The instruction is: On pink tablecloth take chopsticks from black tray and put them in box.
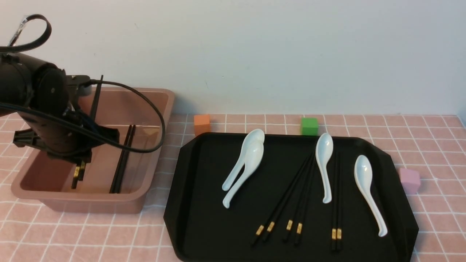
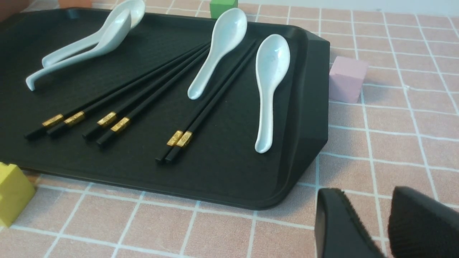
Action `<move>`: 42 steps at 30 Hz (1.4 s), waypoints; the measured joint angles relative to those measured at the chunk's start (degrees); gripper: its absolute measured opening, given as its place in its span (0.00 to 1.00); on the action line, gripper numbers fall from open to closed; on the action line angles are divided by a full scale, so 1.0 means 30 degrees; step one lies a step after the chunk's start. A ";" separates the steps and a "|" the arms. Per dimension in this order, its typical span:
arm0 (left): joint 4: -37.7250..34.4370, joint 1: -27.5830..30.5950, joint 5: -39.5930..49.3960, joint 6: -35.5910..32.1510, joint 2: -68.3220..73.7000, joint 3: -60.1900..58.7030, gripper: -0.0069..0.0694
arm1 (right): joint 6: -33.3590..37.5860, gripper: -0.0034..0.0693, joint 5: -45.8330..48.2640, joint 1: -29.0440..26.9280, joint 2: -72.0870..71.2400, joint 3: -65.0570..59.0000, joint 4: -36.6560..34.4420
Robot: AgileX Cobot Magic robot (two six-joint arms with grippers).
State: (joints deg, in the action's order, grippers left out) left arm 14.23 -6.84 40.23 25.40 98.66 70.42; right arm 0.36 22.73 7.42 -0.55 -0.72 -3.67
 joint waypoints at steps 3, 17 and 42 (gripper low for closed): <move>0.0053 0.0000 -0.0219 0.0000 0.0000 0.0000 0.25 | 0.0000 0.38 0.0000 0.0000 0.0000 0.0000 0.0000; 0.0789 0.0000 -0.0404 0.0049 -0.0194 0.0000 0.51 | 0.0000 0.38 0.0000 0.0000 0.0000 0.0000 0.0000; -0.9676 0.0000 -0.4264 -0.7437 -2.4302 -1.2409 0.07 | 0.0000 0.38 0.0000 0.0000 0.0000 0.0000 0.0000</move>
State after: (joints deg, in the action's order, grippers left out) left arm -14.80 -6.84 27.44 3.09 25.76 33.19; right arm 0.36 22.73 7.42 -0.55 -0.72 -3.67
